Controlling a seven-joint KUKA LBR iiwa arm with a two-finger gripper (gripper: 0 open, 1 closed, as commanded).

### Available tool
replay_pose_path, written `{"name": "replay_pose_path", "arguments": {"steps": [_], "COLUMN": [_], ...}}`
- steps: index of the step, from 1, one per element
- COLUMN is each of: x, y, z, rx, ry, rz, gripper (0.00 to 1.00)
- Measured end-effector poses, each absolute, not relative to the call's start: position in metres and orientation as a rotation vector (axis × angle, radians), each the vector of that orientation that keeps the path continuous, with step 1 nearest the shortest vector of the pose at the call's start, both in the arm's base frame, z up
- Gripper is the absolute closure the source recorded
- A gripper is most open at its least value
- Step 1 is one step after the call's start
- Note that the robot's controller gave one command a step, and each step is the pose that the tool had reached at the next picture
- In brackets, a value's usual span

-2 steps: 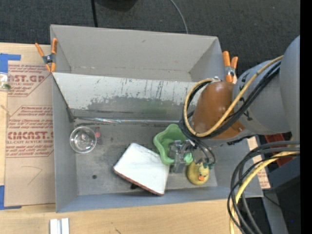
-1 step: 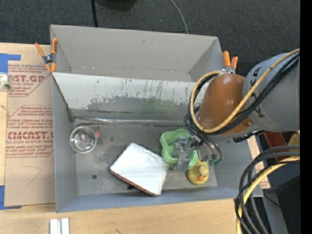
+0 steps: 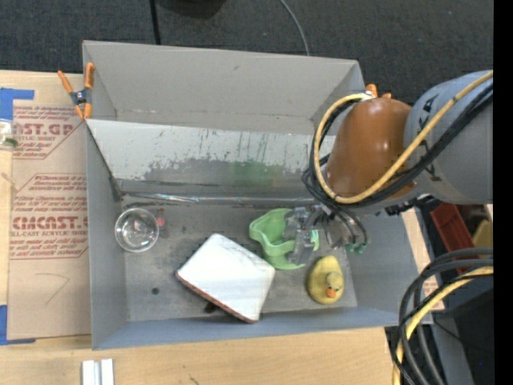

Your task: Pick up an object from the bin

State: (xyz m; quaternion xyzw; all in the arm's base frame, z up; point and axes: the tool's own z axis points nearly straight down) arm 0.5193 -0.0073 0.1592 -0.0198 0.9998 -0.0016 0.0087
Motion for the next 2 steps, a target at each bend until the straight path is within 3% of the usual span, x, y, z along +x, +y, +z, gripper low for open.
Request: {"name": "replay_pose_path", "arguments": {"steps": [1, 2], "x": [0.4969, 0.4968], "y": [-0.0176, -0.0175], "z": [0.2752, 0.2751], "rx": [-0.114, -0.113], "ry": [3.135, 3.136], "rz": [-0.003, -0.003], "gripper": [1.0, 1.0]}}
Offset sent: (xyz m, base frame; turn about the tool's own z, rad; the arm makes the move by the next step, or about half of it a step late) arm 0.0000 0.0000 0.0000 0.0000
